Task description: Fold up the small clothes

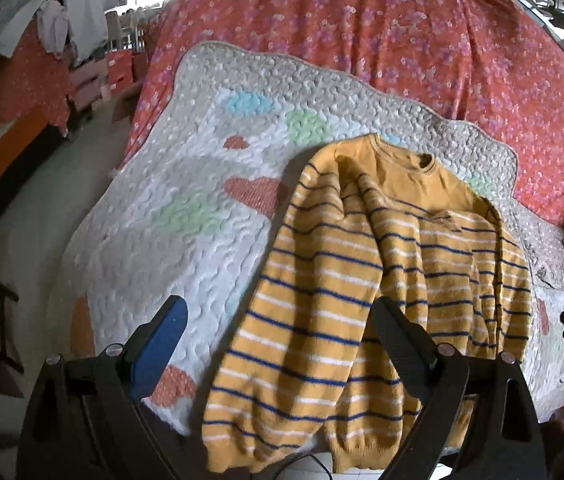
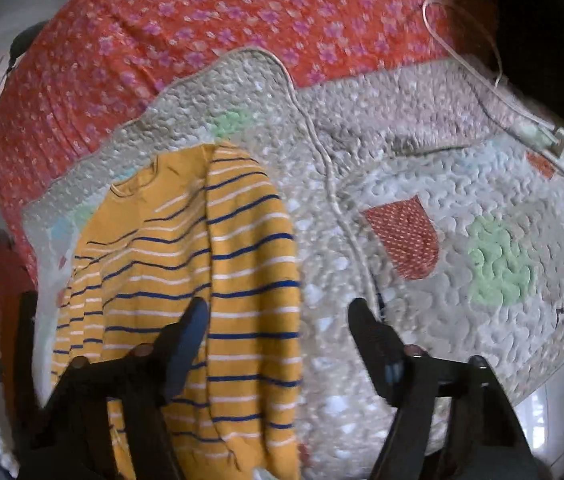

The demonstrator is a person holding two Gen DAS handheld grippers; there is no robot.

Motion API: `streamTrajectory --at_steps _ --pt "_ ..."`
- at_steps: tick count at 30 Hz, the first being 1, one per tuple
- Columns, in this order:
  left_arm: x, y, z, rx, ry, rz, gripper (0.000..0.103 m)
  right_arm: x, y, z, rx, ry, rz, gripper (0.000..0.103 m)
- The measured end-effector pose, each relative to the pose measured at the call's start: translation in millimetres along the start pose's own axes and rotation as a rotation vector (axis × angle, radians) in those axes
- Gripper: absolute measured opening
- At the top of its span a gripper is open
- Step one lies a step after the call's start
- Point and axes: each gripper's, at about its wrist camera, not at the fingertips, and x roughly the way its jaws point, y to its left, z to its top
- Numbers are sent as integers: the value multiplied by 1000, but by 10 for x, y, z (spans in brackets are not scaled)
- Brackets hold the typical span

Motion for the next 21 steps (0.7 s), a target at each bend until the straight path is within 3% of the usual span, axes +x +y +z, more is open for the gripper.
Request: streamTrajectory --at_steps 2,10,14,16,21 --pt "22 -48 -50 16 13 8 93 92 -142 -39 5 15 69 69" --pt "73 -399 -104 79 58 -56 93 621 -26 -638 -45 197 35 69" --pt "68 -442 -117 89 61 -65 93 786 175 -809 -152 204 -42 67" --pt "92 -396 -124 70 76 -67 93 813 279 -846 -205 202 -72 61" --pt "133 -331 -117 45 76 -59 93 899 456 -967 -259 214 -91 60"
